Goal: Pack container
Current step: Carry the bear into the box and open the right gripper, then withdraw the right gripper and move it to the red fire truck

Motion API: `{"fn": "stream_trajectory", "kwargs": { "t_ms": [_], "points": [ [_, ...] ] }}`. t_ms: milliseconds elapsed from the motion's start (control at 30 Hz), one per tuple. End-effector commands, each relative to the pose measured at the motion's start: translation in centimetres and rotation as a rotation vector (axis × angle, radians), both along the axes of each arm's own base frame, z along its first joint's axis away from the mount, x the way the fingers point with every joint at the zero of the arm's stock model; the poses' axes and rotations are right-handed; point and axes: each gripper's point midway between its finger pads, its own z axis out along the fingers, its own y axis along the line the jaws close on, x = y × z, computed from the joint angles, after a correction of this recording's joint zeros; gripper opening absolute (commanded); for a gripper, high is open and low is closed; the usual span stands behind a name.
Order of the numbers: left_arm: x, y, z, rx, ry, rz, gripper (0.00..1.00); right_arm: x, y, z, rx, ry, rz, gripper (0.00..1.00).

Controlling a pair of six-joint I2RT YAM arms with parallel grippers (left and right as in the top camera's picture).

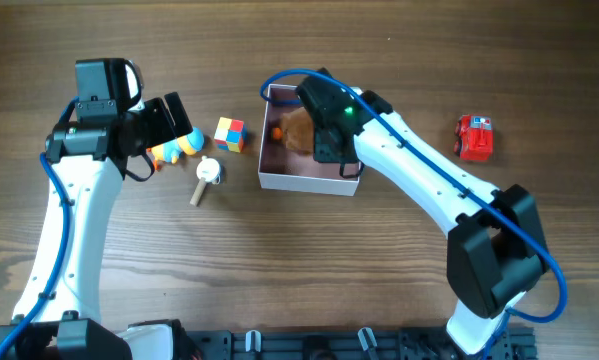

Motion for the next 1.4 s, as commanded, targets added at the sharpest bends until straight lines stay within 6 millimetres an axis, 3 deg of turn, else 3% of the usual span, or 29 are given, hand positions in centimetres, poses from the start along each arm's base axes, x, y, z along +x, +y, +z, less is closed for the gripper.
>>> {"fn": "stream_trajectory", "kwargs": {
  "t_ms": [0,267,367,500,567,600,733,867,1167,1367],
  "points": [
    [0.4,0.0,0.9,0.018,-0.022,-0.013,1.0,-0.3,-2.5,-0.8,-0.028,0.003,-0.062,0.04],
    [0.4,0.0,0.9,0.018,-0.022,-0.013,1.0,0.8,-6.9,-0.7,-0.11,-0.009,-0.128,0.04],
    [0.4,0.0,0.9,0.018,-0.022,-0.013,1.0,1.1,-6.9,-0.5,-0.12,-0.007,-0.058,0.04],
    [0.4,0.0,0.9,0.018,-0.022,-0.013,1.0,1.8,-5.4,2.0,-0.103,-0.089,0.06,0.05],
    [0.4,0.0,0.9,0.018,-0.022,-0.013,1.0,2.0,-4.3,4.7,-0.041,-0.162,0.079,0.13],
    [0.4,0.0,0.9,0.018,-0.022,-0.013,1.0,2.0,-2.7,6.6,0.053,-0.204,0.132,0.18],
    [0.4,0.0,0.9,0.018,-0.022,-0.013,1.0,0.9,1.4,9.9,0.296,-0.233,0.263,0.18],
    [0.4,0.0,0.9,0.018,-0.022,-0.013,1.0,-1.2,2.0,8.3,0.302,-0.129,0.285,0.05],
    [0.4,0.0,0.9,0.018,-0.022,-0.013,1.0,-9.9,4.8,4.5,0.225,0.123,0.451,0.04],
    [0.4,0.0,0.9,0.018,-0.022,-0.013,1.0,-11.4,6.9,2.7,0.239,0.108,0.497,0.04]
  ]
}}
